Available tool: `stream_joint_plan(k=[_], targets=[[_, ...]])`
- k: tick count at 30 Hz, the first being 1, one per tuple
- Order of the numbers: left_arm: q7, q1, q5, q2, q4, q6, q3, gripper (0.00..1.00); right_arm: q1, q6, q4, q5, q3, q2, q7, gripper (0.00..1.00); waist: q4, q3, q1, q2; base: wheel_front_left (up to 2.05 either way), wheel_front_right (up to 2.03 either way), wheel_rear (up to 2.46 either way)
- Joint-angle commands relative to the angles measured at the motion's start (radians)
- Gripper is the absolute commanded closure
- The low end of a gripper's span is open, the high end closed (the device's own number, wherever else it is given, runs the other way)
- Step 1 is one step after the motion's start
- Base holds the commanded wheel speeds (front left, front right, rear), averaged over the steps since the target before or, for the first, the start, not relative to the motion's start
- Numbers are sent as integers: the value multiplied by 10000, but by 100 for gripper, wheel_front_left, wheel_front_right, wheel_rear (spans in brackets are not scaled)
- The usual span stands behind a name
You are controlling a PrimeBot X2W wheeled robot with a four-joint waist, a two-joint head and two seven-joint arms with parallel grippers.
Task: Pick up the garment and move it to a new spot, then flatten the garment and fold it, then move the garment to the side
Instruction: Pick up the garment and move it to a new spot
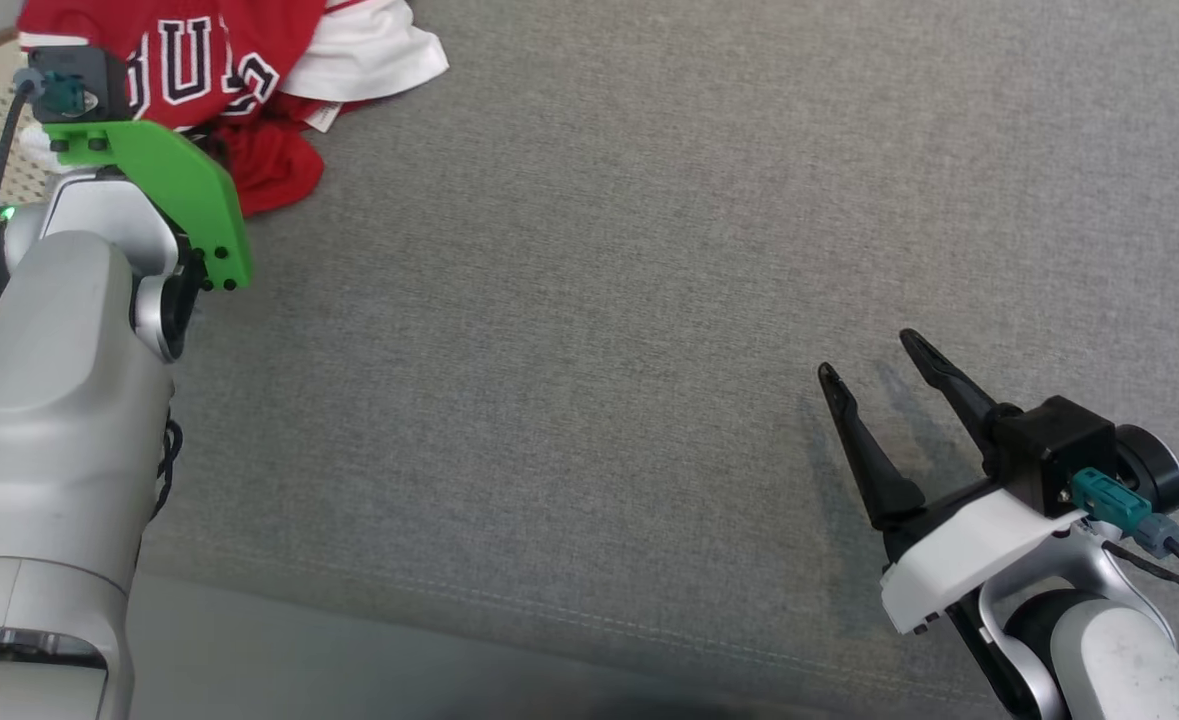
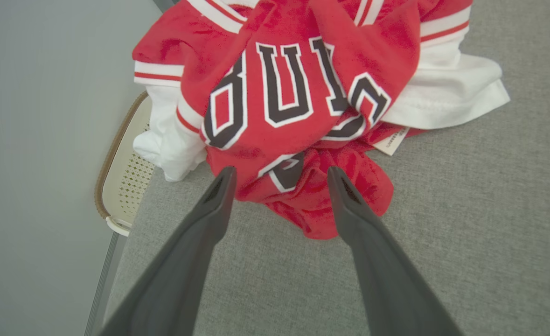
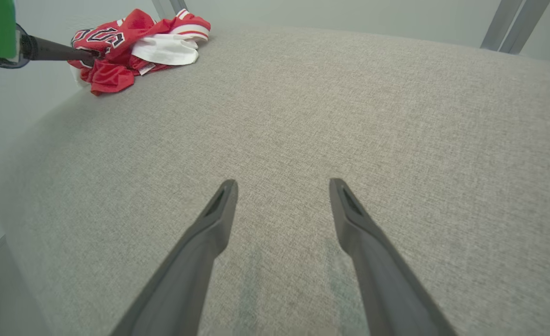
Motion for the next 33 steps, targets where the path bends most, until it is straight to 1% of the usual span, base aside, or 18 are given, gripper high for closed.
stream_joint_plan(k=[1,3,4,5,6,7,8,13,16,18,22,25,26,33], targets=[[-82,-204,108,132,103,140,12,0,-112,-11,-80,-57,-13,-29,-28,0,-499,475,-2,0,0,0,0],[-205,-233,126,151,386,376,47,0,-151,-11,-72,-72,-28,-34,-67,0,-577,498,-2,0,0,0,0],[-293,-234,122,192,520,475,73,21,-167,-11,-50,-64,-1,-34,-69,0,-629,484,-2,0,0,0,0],[-371,-259,115,267,634,564,107,50,-179,-11,-26,-54,22,-29,-82,0,-684,467,-2,0,0,0,0],[-459,-307,102,335,729,606,136,68,-181,-11,-17,-50,40,-25,-94,0,-728,462,-2,0,0,0,0],[-565,-355,78,375,826,678,168,98,-182,-11,-4,-48,56,-20,-106,0,-770,451,-2,0,0,0,0],[-668,-385,89,404,902,706,168,100,-185,-11,20,-43,68,-17,-118,0,-807,433,-2,0,0,0,0],[-1091,-584,-43,418,1184,716,246,100,-213,-11,206,-49,26,60,-242,0,-821,279,-2,0,0,0,0],[-1447,-684,20,384,1213,725,176,100,-246,-11,467,48,163,186,-428,0,-847,-72,-2,0,0,0,0],[-1666,-799,-16,320,1167,637,174,100,-301,-11,672,144,231,310,-596,0,-907,-375,-2,0,0,0,0],[-2082,-1056,-8,75,885,426,47,100,-330,-11,1163,301,372,528,-954,0,-1053,-1005,-2,0,0,0,0],[-2220,-1257,190,-134,619,276,-224,100,-307,-11,1573,435,450,673,-1254,0,-1226,-1518,-2,0,0,0,0],[-2220,-1257,190,-134,619,276,-224,100,-307,-11,1573,435,450,673,-1254,0,-1226,-1518,-2,0,0,0,0],[-2204,-1548,253,-805,-280,-96,-692,100,-241,-11,2372,701,571,929,-1833,0,-1946,-2420,-2,0,0,0,0]])
